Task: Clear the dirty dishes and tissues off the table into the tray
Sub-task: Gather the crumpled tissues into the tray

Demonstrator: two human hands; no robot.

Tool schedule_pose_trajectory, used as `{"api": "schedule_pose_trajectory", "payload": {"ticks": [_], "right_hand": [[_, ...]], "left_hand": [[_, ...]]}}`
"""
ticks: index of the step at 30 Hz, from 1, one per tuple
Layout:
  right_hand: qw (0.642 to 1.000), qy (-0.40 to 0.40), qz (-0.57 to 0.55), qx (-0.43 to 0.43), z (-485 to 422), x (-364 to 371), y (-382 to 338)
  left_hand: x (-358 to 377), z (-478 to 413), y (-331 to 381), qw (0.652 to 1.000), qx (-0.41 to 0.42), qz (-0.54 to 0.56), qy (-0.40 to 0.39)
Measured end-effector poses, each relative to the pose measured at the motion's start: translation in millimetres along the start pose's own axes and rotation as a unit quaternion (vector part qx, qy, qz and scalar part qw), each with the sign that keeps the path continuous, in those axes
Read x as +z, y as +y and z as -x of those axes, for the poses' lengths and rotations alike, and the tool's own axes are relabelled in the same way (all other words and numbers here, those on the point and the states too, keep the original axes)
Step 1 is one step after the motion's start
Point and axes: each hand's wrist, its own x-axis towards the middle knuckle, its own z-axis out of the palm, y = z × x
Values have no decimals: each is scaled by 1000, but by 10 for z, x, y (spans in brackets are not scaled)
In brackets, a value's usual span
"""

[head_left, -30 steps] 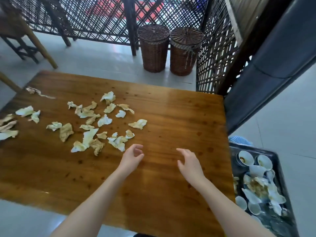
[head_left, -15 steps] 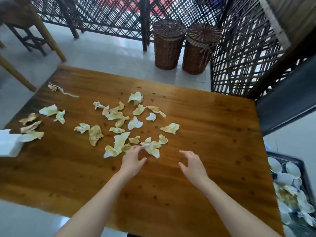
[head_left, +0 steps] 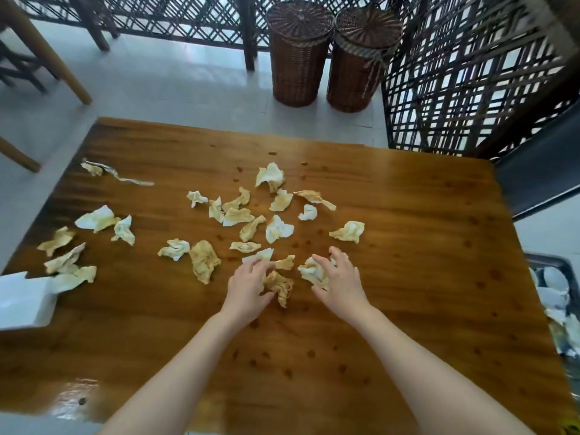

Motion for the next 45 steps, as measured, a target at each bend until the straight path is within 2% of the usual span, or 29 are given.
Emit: {"api": "schedule_pose_trajectory", "payload": {"ticks": [5, 9, 20, 23, 27, 33, 38, 45], "right_hand": [[999, -36, 22, 17, -159, 62, -70], [997, -66, 48, 2, -207, 119, -52], [995, -9, 78, -61, -207, 200, 177], [995, 27, 89, -45, -236, 180, 206], [994, 14, 105, -35, -225, 184, 236], [996, 35, 68, -50, -103, 199, 229], [999, 34, 24, -32, -30, 190, 259], [999, 41, 0, -9, 76, 188, 294]], "left_hand": [[63, -13, -108, 993, 6, -100, -62], [102, -44, -119, 986, 13, -136, -92], [213, -232, -52, 982, 42, -153, -106], [273, -260, -15, 979, 61, -162, -105], [325, -283, -7, 972, 82, -182, -124], [399, -247, 23, 972, 113, -178, -102], [454, -200, 36, 973, 128, -168, -89], [489, -123, 113, 968, 194, -151, -43]]}}
